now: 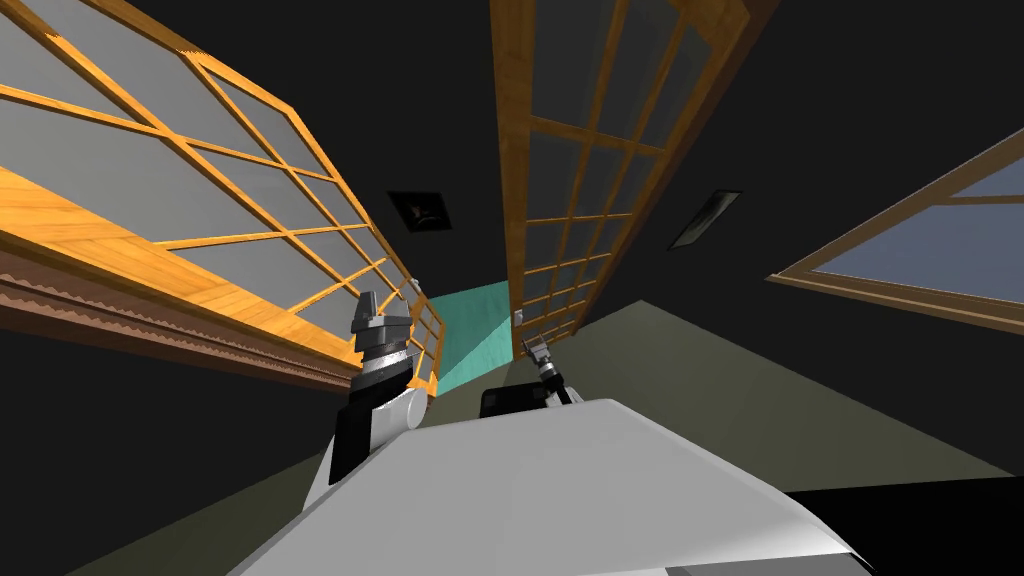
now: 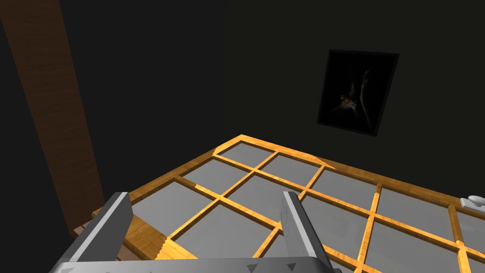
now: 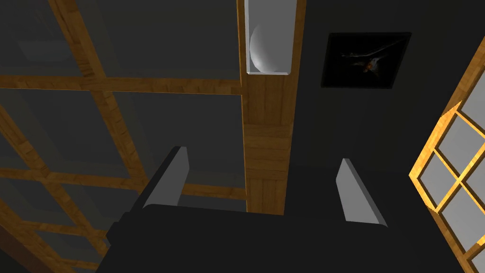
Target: Push the door open
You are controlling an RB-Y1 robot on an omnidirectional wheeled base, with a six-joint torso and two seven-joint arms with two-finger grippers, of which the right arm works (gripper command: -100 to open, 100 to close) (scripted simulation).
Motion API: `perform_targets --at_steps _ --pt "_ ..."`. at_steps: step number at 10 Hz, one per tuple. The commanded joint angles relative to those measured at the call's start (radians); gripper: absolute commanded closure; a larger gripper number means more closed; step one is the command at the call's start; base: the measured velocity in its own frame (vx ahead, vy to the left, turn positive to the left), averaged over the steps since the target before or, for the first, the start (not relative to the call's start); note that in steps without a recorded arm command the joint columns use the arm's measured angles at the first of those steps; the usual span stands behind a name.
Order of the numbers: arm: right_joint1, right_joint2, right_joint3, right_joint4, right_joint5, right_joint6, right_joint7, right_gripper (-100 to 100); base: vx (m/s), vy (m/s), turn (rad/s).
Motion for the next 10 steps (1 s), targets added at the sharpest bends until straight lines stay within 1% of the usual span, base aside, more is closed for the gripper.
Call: perform_targets --at_steps 1,4,5,6,7,8,9,10 --pt "-0.003 0.008 0.003 0.023 0.002 -0.005 0.031 -100 0.052 -0.087 0.109" --pt "-0.015 0.03 0.007 0.076 0.005 -0.015 0.089 -100 0.05 -0.073 0.09" --pt "-0.009 0.025 0.008 0.056 0.005 -0.008 0.074 -100 0.018 -0.031 0.016" --pt "-0.012 -0.005 0.006 0.061 0.004 -0.009 0.077 -100 0.056 0.024 0.017" --pt "-0.014 -0.019 0.004 0.064 0.003 -0.01 0.076 -100 0.14 0.051 0.016" --pt "-0.017 -0.03 0.002 0.068 0.002 -0.012 0.075 -100 0.19 0.055 0.013" --pt "-0.019 -0.036 0.0 0.072 0.001 -0.014 0.074 -100 0.199 0.07 0.017" --pt "-0.022 -0.038 -0.003 0.076 -0.001 -0.016 0.073 -100 0.216 0.056 0.012"
